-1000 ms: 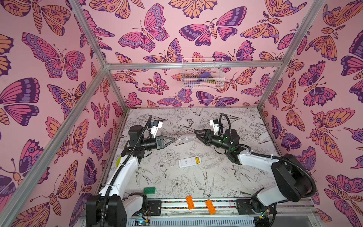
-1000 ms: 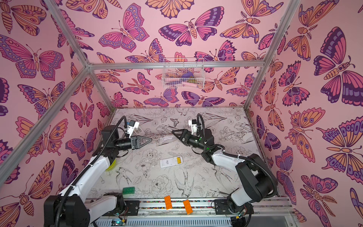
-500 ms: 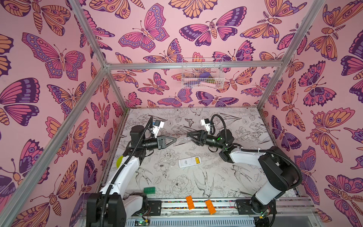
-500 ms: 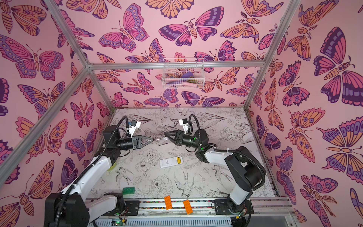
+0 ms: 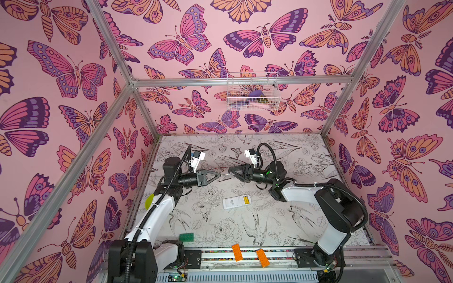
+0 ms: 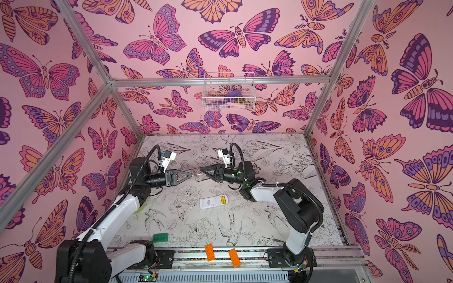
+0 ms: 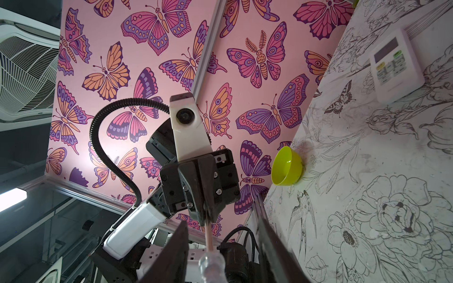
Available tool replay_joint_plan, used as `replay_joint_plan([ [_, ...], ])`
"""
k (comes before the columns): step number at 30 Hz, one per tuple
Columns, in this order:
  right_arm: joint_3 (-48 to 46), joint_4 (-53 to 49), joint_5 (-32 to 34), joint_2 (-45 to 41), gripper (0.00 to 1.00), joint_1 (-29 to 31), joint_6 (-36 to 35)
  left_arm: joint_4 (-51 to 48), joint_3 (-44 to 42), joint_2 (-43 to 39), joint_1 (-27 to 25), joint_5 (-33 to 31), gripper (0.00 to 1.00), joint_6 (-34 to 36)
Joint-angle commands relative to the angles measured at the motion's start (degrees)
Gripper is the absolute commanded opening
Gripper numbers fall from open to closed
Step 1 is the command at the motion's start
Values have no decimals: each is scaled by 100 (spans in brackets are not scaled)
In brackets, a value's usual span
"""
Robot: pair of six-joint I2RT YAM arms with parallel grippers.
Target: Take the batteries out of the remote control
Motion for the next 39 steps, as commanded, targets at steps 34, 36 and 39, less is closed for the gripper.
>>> replay_joint_plan([
  [34, -365, -6108, -370, -2992, 0, -1294, -4549, -4031, 1744, 611, -697, -2227, 96, 5534],
  [36, -394, -6499, -232, -3260, 0, -1414, -4885, -4028, 1752, 853, -903, -2499, 100, 5858],
  [39, -478, -6901, -52, -3728, 0, -1463, -5491, -4031, 1677, 1037, -1244, -2821, 99, 6448],
])
